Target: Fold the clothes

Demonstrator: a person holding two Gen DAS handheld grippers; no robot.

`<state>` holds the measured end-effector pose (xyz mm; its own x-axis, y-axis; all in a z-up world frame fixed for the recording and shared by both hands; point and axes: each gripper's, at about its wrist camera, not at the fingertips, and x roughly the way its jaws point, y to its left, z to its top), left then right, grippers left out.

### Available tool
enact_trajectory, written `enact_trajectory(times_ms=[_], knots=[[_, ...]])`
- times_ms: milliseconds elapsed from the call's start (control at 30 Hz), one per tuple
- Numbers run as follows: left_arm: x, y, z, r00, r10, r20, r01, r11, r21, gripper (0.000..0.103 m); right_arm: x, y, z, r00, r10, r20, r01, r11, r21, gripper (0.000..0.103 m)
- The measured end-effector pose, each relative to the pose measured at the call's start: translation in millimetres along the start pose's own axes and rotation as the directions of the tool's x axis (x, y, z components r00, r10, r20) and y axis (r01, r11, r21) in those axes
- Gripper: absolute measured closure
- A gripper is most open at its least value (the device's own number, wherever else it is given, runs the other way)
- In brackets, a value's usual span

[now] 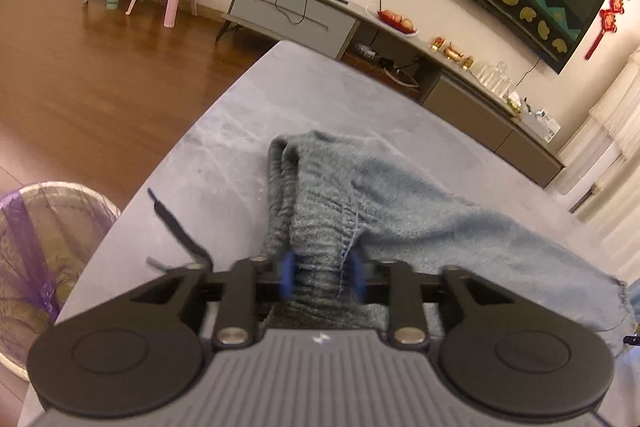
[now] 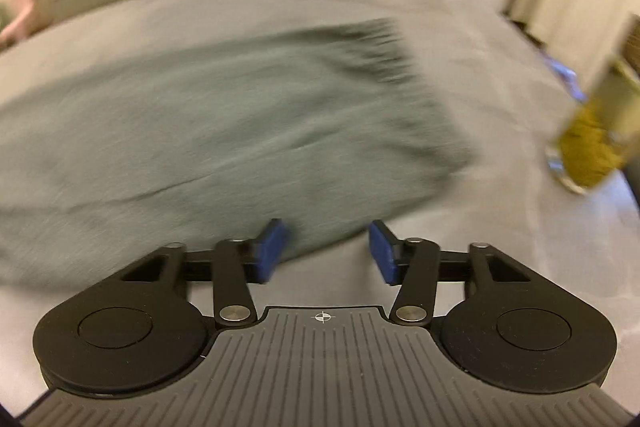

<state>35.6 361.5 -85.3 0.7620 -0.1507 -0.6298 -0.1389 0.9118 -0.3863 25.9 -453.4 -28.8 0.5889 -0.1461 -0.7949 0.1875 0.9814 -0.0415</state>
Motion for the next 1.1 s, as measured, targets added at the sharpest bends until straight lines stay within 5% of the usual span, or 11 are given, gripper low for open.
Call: enact_trajectory(times_ms=[100, 300, 433, 500, 567, 600, 633, 733, 1000, 1100], knots=[[-5.2, -10.3, 16.9, 0.997, 0.053, 0.058, -0.053, 0.999, -0.002, 0.044, -0.9, -9.3, 14.5, 0.995, 0.017, 0.099, -0.022, 0.998, 0.053, 0.058], [42.7, -39.6, 42.0, 0.989, 0.149, 0.015, -0.150, 0.988, 0.045, 0.043, 27.0, -8.1, 46.7, 0.986, 0.026, 0.162, -0.029, 0.999, 0.014, 0.059], [71.2, -48.7, 42.1, 0.980, 0.198, -0.009, -0.196, 0.976, 0.096, 0.041, 42.9, -15.1, 78.2, 0.977, 0.011, 0.215, -0.005, 1.000, -0.028, 0.040], [78.8, -54.5, 42.5, 0.978, 0.210, 0.007, -0.209, 0.969, 0.128, 0.040, 63.2, -17.7, 93.4, 0.980, -0.005, 0.197, 0.017, 0.998, -0.057, 0.040], [84.4, -59.9, 41.1, 0.975, 0.221, 0.023, -0.222, 0.962, 0.162, 0.045, 82.0, -21.6, 104.1, 0.987, 0.000, 0.161, 0.012, 0.997, -0.070, 0.052], [86.2, -62.1, 40.0, 0.973, 0.227, 0.031, -0.229, 0.957, 0.181, 0.064, 89.6, -24.0, 108.2, 0.990, 0.011, 0.143, 0.000, 0.997, -0.071, 0.058], [86.1, -64.1, 40.1, 0.974, 0.224, 0.035, -0.227, 0.954, 0.196, 0.069, 96.3, -26.4, 112.1, 0.992, 0.024, 0.126, -0.015, 0.997, -0.072, 0.077], [74.7, -71.7, 43.3, 0.980, 0.188, 0.071, -0.199, 0.951, 0.236, 0.086, 84.4, -31.1, 114.7, 0.980, 0.080, 0.181, -0.067, 0.995, -0.073, 0.095], [57.4, -54.7, 38.9, 0.984, 0.136, 0.115, -0.155, 0.973, 0.172, 0.088, 51.9, -24.8, 130.9, 0.935, 0.209, 0.286, -0.194, 0.978, -0.081, 0.097], [60.5, -34.2, 38.6, 0.982, 0.163, 0.099, -0.170, 0.984, 0.061, 0.088, 91.7, -22.8, 138.5, 0.969, 0.175, 0.175, -0.172, 0.985, -0.030, 0.097]])
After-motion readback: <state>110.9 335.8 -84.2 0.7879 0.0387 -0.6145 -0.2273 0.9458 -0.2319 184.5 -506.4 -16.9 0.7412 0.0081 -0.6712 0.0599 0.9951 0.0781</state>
